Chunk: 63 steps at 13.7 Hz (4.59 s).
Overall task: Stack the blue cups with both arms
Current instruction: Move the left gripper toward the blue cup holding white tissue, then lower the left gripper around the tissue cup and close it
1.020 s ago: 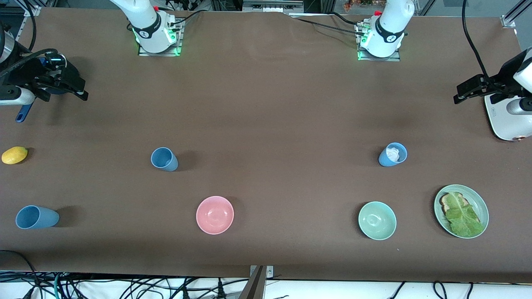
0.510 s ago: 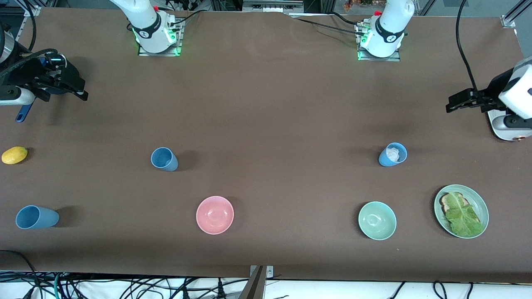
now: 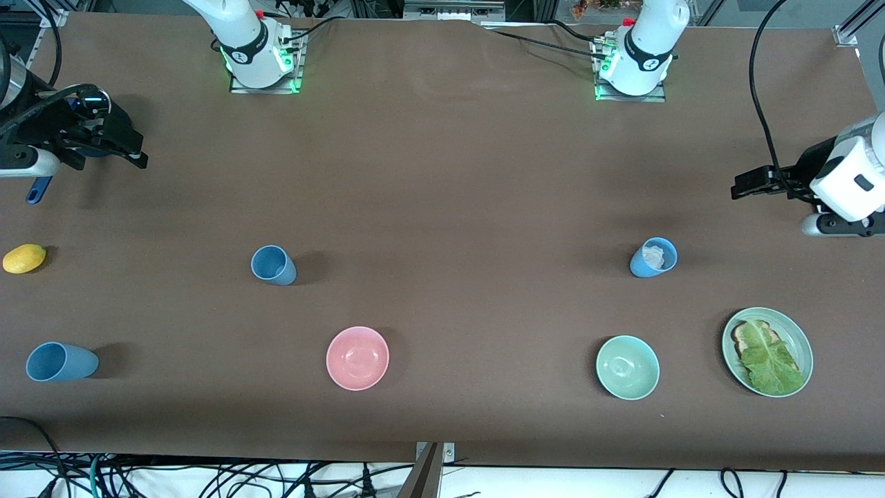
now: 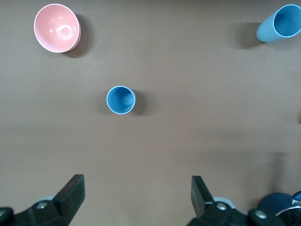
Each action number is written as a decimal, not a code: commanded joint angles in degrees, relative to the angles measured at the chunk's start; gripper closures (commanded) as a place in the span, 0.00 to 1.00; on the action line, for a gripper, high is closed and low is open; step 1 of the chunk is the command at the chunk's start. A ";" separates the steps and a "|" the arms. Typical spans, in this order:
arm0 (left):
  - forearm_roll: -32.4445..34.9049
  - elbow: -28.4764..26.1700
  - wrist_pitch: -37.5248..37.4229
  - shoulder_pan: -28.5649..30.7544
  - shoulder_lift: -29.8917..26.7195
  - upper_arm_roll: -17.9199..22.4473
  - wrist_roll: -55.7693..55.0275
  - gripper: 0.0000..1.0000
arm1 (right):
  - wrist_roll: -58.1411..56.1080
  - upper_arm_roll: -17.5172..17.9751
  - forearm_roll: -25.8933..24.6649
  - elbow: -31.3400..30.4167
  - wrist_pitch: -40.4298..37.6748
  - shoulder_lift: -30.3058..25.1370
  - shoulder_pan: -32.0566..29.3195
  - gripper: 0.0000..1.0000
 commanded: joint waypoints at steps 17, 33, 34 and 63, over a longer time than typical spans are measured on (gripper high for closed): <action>0.96 1.83 13.61 -0.10 9.32 0.06 1.77 0.00 | 0.44 0.35 0.32 -2.00 -0.77 -0.44 -0.04 0.00; 0.96 -13.64 31.99 1.84 9.94 0.24 3.88 0.00 | 1.68 -0.35 -2.14 -3.05 0.99 -0.53 -0.21 0.00; 0.96 -15.13 33.74 1.84 9.94 0.24 3.88 0.00 | 0.72 -0.35 -2.14 -3.14 0.81 -0.61 -0.30 0.00; 2.27 -48.45 75.23 1.13 1.06 -0.38 4.06 0.00 | 1.76 0.88 -1.70 -3.58 0.46 -0.18 -0.04 0.00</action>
